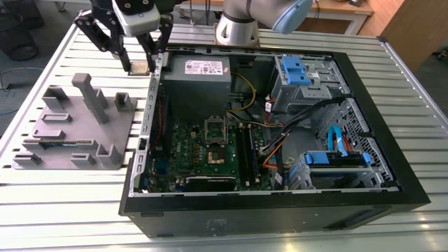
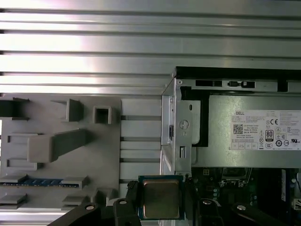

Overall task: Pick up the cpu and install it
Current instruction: 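Pick up the cpu and move it towards the insertion slot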

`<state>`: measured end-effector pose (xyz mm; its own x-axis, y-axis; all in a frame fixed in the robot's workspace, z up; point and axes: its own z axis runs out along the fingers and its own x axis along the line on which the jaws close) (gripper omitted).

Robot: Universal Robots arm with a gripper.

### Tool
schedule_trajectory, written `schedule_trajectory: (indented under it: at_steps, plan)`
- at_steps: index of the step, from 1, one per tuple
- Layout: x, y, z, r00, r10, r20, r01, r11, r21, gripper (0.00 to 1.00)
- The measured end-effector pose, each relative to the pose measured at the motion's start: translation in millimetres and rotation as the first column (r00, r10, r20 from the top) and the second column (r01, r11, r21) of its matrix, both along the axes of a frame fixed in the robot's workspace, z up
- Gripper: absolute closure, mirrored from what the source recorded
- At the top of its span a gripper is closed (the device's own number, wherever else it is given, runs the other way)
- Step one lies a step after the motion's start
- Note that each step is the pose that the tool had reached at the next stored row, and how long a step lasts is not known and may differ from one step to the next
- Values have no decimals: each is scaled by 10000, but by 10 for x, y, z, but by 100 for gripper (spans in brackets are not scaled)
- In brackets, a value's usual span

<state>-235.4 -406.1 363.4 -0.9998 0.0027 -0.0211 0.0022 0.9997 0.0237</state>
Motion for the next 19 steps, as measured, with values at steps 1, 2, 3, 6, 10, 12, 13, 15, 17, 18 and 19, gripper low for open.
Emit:
schedule_trajectory:
  at_steps: [1,2,3,6,10,12,13,15,17,18,19]
  plan:
    - [26,0,0,10000,0,0,0,10000,1,53]
    - [52,0,-1,10000,0,1,0,10000,1,53]
    - [78,0,0,10000,1,0,-1,10000,0,53]
    - [160,0,-1,10000,0,1,0,10000,1,53]
    - [272,0,-1,10000,1,0,-1,10000,0,53]
    - [327,0,-1,10000,0,0,0,10000,0,53]
    - [353,0,-1,10000,0,1,0,10000,1,53]
    - [404,0,-2,10000,0,1,0,10000,1,53]
    - [454,0,-2,10000,1,0,-1,10000,1,53]
    - [479,0,-1,10000,0,0,0,10000,0,53]
    - [504,0,-1,10000,0,0,0,10000,0,53]
